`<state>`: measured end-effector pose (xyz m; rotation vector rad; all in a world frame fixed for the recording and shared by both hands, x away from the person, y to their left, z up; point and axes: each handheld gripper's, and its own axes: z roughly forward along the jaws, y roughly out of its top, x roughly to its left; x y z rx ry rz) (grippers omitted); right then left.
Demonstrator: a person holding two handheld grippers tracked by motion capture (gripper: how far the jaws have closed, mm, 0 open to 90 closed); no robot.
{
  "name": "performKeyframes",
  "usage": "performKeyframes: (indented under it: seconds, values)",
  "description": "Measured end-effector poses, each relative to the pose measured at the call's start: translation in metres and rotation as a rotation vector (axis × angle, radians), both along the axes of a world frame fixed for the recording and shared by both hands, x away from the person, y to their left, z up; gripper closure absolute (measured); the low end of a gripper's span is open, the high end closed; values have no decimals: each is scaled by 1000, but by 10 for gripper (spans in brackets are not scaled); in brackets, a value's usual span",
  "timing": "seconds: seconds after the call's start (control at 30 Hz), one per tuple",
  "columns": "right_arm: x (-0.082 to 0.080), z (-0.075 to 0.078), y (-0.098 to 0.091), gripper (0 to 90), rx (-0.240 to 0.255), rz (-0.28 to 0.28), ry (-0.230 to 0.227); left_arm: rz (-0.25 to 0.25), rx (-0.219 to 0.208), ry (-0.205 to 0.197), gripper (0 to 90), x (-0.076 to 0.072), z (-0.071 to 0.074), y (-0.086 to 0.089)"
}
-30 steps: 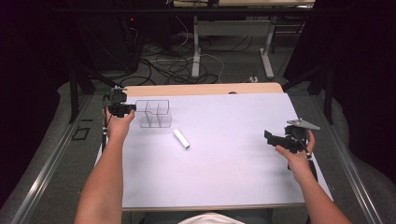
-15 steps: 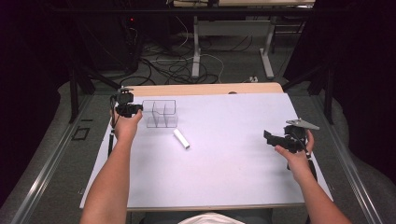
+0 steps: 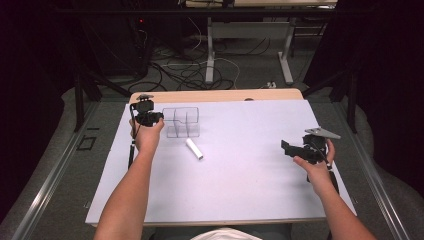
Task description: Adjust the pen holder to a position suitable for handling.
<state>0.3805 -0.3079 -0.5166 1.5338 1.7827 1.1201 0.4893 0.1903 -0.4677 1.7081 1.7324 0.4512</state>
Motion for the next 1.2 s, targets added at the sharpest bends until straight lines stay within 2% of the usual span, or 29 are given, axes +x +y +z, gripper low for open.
performKeyframes:
  seconds: [0.03, 0.43, 0.53, 0.67, 0.7, 0.8, 0.97, 1.03, 1.2]
  values:
    - [0, 0, 0, 61, 0, 0, 0, 6, -13, 2, 884, 0, 0, -3]
    - [0, 0, 1, 61, -4, 8, -1, -39, -21, -17, 881, -4, -2, -32]
    - [0, 0, 2, 61, 2, 7, 7, -41, -41, -25, 879, -5, -3, -40]
    - [0, 0, 2, 61, -3, 9, 3, -52, -55, -16, 878, -6, -3, -53]
    - [0, 0, 2, 61, -2, 9, 2, -43, -75, -20, 877, -6, -3, -59]
    - [0, -1, 2, 61, -4, 11, 1, -48, -80, -15, 876, -7, -3, -64]
    - [1, -1, 1, 61, -9, 18, 2, -50, -120, -7, 873, -9, -4, -82]
    - [0, -1, 1, 61, -8, 18, 2, -57, -121, -6, 871, -9, -4, -84]
    - [0, -1, 2, 61, -2, 11, 5, -66, -161, -4, 866, -11, -4, -94]
